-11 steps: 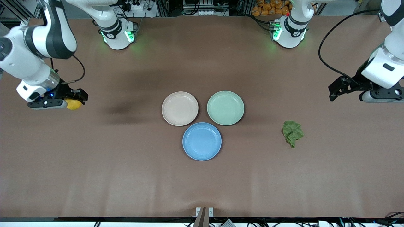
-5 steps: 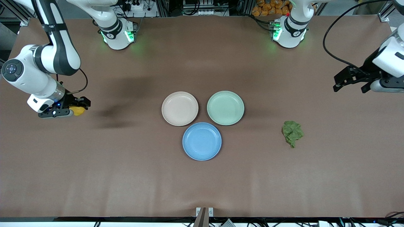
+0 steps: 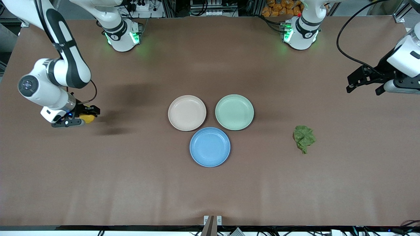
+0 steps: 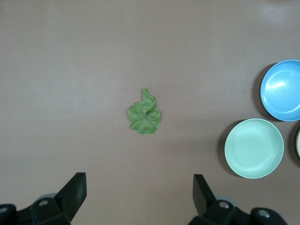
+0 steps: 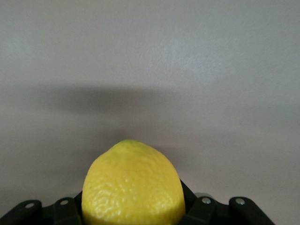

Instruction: Pick lemon and lettuce from plates

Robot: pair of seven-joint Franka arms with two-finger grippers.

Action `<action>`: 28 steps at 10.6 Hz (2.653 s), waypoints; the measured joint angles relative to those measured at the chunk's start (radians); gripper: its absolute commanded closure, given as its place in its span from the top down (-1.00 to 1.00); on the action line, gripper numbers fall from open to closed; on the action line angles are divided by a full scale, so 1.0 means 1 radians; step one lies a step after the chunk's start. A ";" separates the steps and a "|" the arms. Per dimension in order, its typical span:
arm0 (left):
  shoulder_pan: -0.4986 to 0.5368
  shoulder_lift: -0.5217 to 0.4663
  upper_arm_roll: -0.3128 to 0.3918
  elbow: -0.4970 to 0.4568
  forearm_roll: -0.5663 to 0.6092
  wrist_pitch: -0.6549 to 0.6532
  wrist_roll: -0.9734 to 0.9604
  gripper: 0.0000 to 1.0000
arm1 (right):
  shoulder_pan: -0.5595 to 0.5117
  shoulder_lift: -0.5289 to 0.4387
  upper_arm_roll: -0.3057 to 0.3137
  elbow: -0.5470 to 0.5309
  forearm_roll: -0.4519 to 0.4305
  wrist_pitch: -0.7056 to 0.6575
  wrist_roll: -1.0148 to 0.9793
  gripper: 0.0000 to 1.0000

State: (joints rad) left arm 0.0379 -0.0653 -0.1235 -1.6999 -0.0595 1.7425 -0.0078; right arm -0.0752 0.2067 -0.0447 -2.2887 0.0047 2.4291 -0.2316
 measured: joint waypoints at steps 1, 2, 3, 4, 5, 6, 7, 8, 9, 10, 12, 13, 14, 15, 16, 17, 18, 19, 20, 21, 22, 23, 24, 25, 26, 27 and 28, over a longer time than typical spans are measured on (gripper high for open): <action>0.000 -0.001 -0.014 0.000 0.000 -0.006 -0.026 1.00 | 0.000 0.029 0.000 0.000 0.000 0.021 0.000 0.19; -0.001 -0.001 -0.026 -0.001 0.000 -0.013 -0.056 1.00 | 0.000 0.058 0.001 -0.001 0.000 0.050 0.000 0.19; -0.001 -0.001 -0.032 -0.001 0.000 -0.015 -0.072 1.00 | 0.000 0.091 0.002 -0.001 0.000 0.086 0.000 0.20; -0.001 -0.001 -0.033 -0.001 0.000 -0.016 -0.073 1.00 | 0.000 0.121 0.003 -0.001 0.000 0.117 0.000 0.21; 0.000 -0.001 -0.032 0.000 0.000 -0.016 -0.073 1.00 | 0.000 0.150 0.004 -0.001 0.001 0.143 0.000 0.23; 0.000 -0.002 -0.031 0.002 0.008 -0.017 -0.073 1.00 | 0.000 0.170 0.004 -0.001 0.001 0.159 0.000 0.46; 0.000 -0.002 -0.031 0.007 0.038 -0.024 -0.073 1.00 | 0.000 0.181 0.006 -0.001 0.001 0.166 0.000 0.56; 0.000 -0.002 -0.032 0.015 0.053 -0.035 -0.073 1.00 | 0.001 0.186 0.008 0.000 0.003 0.177 0.001 1.00; 0.000 -0.003 -0.032 0.022 0.054 -0.046 -0.073 1.00 | 0.001 0.194 0.012 0.000 0.004 0.193 0.001 1.00; 0.000 -0.004 -0.031 0.030 0.054 -0.059 -0.073 1.00 | 0.002 0.203 0.015 0.000 0.004 0.207 0.001 1.00; 0.000 -0.007 -0.031 0.055 0.054 -0.086 -0.073 1.00 | 0.002 0.206 0.016 0.002 0.005 0.211 0.002 1.00; 0.000 -0.008 -0.031 0.064 0.054 -0.095 -0.073 1.00 | 0.002 0.206 0.016 0.012 0.005 0.188 0.002 1.00; 0.000 -0.008 -0.030 0.069 0.055 -0.105 -0.073 1.00 | 0.000 0.205 0.016 0.046 0.006 0.107 0.002 1.00; 0.001 -0.008 -0.030 0.076 0.057 -0.118 -0.073 1.00 | 0.000 0.201 0.016 0.103 0.007 0.003 0.002 1.00; 0.001 -0.008 -0.029 0.082 0.058 -0.127 -0.073 1.00 | 0.000 0.196 0.017 0.161 0.008 -0.085 0.002 1.00; 0.001 -0.008 -0.029 0.086 0.058 -0.132 -0.073 1.00 | 0.000 0.192 0.017 0.215 0.015 -0.167 0.002 1.00; 0.001 -0.008 -0.029 0.087 0.058 -0.134 -0.073 1.00 | 0.000 0.190 0.016 0.257 0.024 -0.237 0.002 1.00; 0.001 -0.008 -0.029 0.087 0.058 -0.134 -0.073 1.00 | -0.001 0.190 0.015 0.294 0.031 -0.297 0.002 1.00; 0.001 -0.007 -0.029 0.087 0.058 -0.135 -0.073 1.00 | -0.001 0.190 0.015 0.328 0.034 -0.347 0.004 1.00; 0.001 -0.007 -0.029 0.087 0.058 -0.135 -0.073 1.00 | -0.001 0.188 0.014 0.360 0.035 -0.387 0.013 1.00; 0.001 -0.007 -0.029 0.087 0.058 -0.135 -0.073 1.00 | -0.001 0.184 0.015 0.391 0.035 -0.425 0.032 1.00; 0.001 -0.006 -0.029 0.087 0.058 -0.136 -0.073 1.00 | -0.001 0.176 0.015 0.425 0.035 -0.468 0.052 1.00; 0.001 -0.006 -0.029 0.087 0.058 -0.136 -0.073 1.00 | -0.001 0.166 0.015 0.469 0.035 -0.521 0.077 1.00; 0.001 -0.006 -0.029 0.087 0.058 -0.136 -0.073 1.00 | 0.001 0.157 0.017 0.519 0.035 -0.570 0.104 1.00; 0.001 -0.006 -0.029 0.087 0.058 -0.137 -0.073 1.00 | 0.007 0.150 0.020 0.568 0.035 -0.608 0.116 1.00; 0.002 -0.006 -0.029 0.087 0.058 -0.137 -0.073 1.00 | 0.013 0.146 0.021 0.608 0.034 -0.629 0.123 1.00; 0.002 -0.006 -0.029 0.087 0.058 -0.137 -0.073 1.00 | 0.019 0.142 0.022 0.638 0.034 -0.644 0.126 1.00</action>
State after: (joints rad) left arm 0.0396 -0.0716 -0.1525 -1.6124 -0.0018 1.6057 -0.0804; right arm -0.0564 0.3483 -0.0229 -1.6512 0.0383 1.7850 -0.1055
